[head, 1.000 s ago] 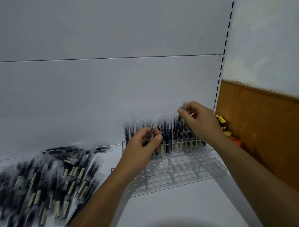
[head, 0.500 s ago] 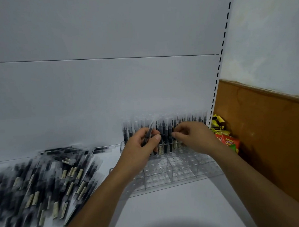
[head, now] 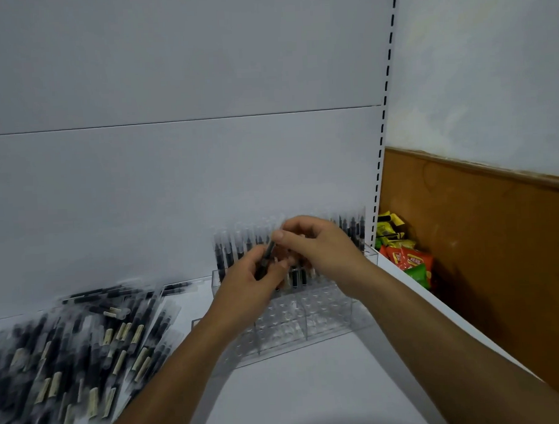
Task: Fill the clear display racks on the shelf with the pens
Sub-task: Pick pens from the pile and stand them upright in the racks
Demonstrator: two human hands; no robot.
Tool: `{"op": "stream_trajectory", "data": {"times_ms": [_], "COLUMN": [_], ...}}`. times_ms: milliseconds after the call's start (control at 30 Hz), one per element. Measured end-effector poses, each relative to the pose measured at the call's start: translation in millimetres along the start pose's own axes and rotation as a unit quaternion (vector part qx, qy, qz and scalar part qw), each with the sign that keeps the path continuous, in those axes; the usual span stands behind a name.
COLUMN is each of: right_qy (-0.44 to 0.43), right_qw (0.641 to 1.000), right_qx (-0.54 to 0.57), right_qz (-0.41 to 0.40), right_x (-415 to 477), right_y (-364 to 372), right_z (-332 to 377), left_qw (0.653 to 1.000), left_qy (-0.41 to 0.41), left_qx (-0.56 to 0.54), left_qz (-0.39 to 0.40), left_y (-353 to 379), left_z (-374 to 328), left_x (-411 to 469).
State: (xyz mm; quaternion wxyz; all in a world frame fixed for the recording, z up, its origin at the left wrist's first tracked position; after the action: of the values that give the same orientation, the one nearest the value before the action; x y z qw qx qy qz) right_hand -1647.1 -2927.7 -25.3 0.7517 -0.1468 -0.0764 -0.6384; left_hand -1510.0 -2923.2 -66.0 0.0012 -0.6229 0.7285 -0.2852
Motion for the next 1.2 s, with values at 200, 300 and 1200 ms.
{"op": "stream_trajectory", "data": {"times_ms": [200, 300, 1200], "right_qy": [-0.048, -0.075, -0.099], "right_qw": [0.985, 0.976, 0.935], "right_qx": [0.037, -0.039, -0.290], "right_qz": [-0.161, -0.199, -0.178], "right_x": [4, 9, 25], "right_y": [-60, -80, -72], "right_z": [25, 25, 6], "left_qw": [0.980, 0.942, 0.908], "left_qy": [0.035, 0.088, 0.058], "left_qx": [0.193, 0.317, 0.396], "left_qz": [0.039, 0.071, 0.124], "left_y": [-5, -9, 1], "left_z": [-10, -7, 18], "left_x": [-1, -12, -16]}}
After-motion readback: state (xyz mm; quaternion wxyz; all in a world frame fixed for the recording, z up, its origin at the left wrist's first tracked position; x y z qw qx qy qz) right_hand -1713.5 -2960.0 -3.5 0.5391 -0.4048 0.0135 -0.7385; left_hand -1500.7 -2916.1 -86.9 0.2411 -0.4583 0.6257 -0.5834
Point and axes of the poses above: each hand's wrist, its own x-axis towards the middle knuckle, its own y-axis out of the palm, z = x × y, the point moved 6 cm from there along x, towards the middle knuckle, and after that the axes turned 3 degrees about x, right-handed, at the moved point
